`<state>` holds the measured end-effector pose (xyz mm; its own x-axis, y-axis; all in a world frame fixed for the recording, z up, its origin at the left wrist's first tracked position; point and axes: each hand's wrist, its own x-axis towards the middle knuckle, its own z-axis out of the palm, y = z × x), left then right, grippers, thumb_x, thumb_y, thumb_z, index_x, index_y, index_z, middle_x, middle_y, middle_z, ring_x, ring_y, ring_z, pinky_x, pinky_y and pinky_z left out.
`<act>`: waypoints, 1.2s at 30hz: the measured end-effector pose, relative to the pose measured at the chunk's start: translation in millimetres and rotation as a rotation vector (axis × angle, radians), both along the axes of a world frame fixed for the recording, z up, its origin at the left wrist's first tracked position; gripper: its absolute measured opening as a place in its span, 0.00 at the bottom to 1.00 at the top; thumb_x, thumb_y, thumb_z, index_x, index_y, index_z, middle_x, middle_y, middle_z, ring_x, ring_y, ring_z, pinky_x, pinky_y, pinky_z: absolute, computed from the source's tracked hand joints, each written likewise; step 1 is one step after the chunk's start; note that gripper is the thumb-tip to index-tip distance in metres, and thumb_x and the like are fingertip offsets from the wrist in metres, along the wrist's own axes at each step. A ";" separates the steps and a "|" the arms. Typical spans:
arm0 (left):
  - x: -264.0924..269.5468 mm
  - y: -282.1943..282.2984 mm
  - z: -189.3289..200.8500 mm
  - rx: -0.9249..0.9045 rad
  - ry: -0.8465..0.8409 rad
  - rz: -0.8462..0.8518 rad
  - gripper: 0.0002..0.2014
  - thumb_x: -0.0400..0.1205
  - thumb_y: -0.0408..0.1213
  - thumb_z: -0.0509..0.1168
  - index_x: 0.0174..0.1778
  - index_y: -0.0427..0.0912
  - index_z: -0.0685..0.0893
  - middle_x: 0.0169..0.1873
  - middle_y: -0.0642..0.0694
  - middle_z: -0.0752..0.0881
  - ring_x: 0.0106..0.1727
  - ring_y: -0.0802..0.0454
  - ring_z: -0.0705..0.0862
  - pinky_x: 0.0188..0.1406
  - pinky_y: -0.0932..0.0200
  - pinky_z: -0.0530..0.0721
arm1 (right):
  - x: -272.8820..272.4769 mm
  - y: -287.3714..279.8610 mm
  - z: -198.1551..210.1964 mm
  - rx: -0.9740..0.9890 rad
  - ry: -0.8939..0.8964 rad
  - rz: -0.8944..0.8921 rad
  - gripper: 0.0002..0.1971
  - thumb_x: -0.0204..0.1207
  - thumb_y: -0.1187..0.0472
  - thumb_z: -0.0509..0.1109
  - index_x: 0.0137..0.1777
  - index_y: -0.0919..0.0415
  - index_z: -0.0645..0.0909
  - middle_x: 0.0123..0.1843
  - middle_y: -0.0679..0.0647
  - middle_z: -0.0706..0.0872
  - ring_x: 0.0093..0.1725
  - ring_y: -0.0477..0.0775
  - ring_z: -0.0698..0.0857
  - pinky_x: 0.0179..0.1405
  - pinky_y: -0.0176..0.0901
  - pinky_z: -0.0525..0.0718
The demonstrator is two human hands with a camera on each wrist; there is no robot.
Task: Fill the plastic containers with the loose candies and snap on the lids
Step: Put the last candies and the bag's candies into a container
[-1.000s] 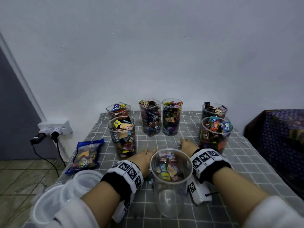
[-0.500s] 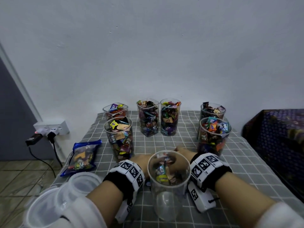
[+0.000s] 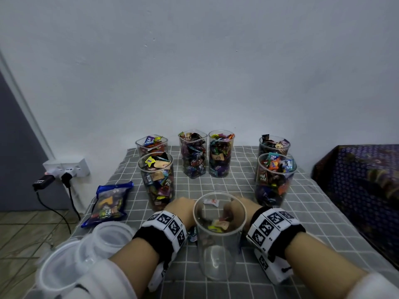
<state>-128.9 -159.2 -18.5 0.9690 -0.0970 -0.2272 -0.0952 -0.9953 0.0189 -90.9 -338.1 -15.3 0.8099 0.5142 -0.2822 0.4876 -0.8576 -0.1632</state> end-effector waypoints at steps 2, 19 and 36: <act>-5.4 -1.1 4.1 -0.005 -0.017 -0.006 0.12 0.82 0.36 0.59 0.59 0.44 0.84 0.54 0.40 0.86 0.55 0.41 0.84 0.52 0.52 0.84 | -3.8 -1.5 3.3 -0.018 -0.018 0.016 0.15 0.80 0.54 0.65 0.63 0.59 0.80 0.62 0.61 0.80 0.60 0.62 0.81 0.58 0.45 0.79; -36.4 6.4 22.5 -0.462 -0.353 0.238 0.09 0.77 0.35 0.67 0.52 0.43 0.87 0.49 0.45 0.88 0.54 0.47 0.83 0.52 0.55 0.80 | -20.4 -27.6 14.6 0.348 -0.101 -0.208 0.07 0.73 0.65 0.70 0.50 0.61 0.84 0.53 0.56 0.85 0.55 0.56 0.83 0.54 0.46 0.82; -46.2 16.3 40.5 -1.020 -0.522 0.392 0.11 0.72 0.27 0.71 0.33 0.49 0.83 0.30 0.40 0.85 0.32 0.42 0.81 0.39 0.38 0.85 | -74.5 -19.5 96.7 0.895 -0.464 -0.090 0.07 0.69 0.71 0.69 0.38 0.58 0.80 0.38 0.44 0.77 0.39 0.40 0.74 0.38 0.26 0.69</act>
